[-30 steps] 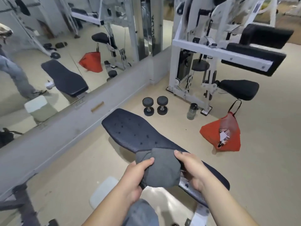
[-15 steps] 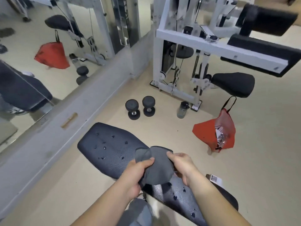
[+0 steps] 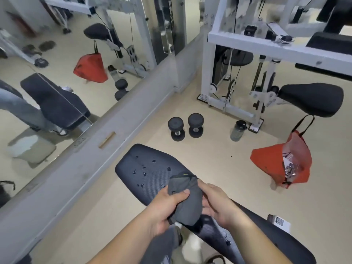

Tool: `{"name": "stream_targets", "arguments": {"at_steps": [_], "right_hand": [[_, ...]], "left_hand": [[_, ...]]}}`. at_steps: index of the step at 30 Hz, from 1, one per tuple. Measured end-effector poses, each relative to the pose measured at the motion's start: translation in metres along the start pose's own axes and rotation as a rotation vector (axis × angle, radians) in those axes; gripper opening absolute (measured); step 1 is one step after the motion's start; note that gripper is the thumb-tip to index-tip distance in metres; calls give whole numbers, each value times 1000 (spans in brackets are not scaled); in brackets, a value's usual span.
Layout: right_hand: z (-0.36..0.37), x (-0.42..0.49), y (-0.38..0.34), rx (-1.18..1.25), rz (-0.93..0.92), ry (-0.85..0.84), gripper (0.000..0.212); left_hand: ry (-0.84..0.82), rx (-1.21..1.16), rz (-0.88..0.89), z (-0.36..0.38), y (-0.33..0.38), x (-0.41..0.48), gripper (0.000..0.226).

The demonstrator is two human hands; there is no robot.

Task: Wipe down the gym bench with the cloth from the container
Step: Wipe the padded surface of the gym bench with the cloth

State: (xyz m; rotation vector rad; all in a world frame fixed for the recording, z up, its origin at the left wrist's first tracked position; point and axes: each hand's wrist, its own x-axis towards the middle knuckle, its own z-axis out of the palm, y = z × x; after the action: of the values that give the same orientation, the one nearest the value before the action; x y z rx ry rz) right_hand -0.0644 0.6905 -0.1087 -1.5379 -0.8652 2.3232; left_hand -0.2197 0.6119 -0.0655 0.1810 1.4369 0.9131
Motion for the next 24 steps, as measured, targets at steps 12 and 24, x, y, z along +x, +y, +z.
{"name": "stream_targets", "arguments": {"at_steps": [12, 24], "right_hand": [[101, 80, -14, -29, -40, 281, 29], [79, 350, 50, -792, -201, 571, 21]], "left_hand": [[9, 140, 6, -110, 32, 80, 20], [131, 972, 446, -258, 35, 331, 27]]}}
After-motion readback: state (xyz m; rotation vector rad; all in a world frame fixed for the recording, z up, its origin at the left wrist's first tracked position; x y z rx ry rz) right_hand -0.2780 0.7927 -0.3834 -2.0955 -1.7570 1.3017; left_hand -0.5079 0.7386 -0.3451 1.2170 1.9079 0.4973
